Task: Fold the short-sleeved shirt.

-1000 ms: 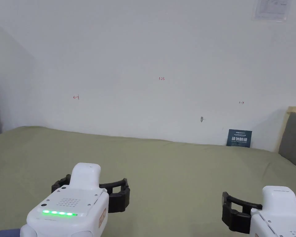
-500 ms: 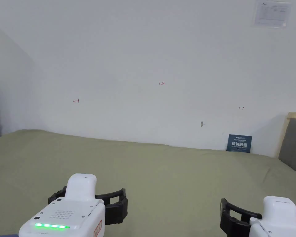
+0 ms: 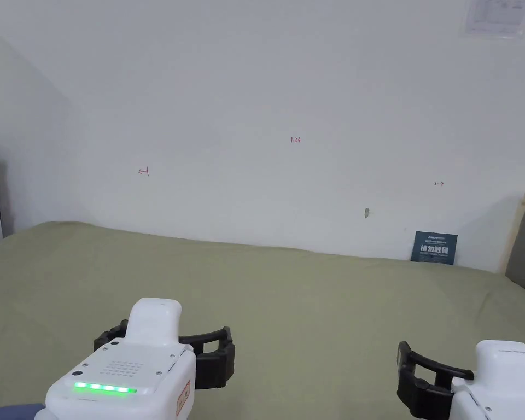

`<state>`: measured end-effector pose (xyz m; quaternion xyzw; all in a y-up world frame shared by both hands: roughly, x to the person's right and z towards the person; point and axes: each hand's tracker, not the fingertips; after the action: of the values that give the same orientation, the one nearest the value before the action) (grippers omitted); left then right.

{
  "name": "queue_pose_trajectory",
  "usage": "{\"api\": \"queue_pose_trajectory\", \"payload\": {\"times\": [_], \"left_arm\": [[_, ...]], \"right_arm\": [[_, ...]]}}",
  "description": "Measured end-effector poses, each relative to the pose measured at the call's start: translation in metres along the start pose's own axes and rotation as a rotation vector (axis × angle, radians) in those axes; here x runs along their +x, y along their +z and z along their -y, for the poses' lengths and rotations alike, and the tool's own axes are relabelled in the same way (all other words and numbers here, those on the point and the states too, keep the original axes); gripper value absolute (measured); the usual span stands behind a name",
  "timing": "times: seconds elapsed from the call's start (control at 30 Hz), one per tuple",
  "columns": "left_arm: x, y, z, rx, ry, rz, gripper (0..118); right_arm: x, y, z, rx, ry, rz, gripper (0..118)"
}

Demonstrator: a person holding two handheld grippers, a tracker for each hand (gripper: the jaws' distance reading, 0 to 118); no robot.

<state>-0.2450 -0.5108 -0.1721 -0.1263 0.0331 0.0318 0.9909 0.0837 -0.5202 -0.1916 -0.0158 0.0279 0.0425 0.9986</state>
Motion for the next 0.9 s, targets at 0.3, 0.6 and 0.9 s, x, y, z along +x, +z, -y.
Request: {"api": "queue_pose_trajectory", "payload": {"times": [0.3,0.6,0.9], "left_arm": [[0.003,0.002,-0.009,0.018,0.022,0.024,114],[0.004,0.000,-0.010,0.005,0.010,0.010,114],[0.002,0.001,-0.013,0.008,0.026,0.015,114]], "right_arm": [[0.018,-0.004,-0.007,-0.047,-0.156,-0.072,118],[0.014,-0.002,-0.022,-0.069,-0.095,-0.069,118],[0.022,-0.005,-0.036,-0.116,-0.191,-0.095,118]]}}
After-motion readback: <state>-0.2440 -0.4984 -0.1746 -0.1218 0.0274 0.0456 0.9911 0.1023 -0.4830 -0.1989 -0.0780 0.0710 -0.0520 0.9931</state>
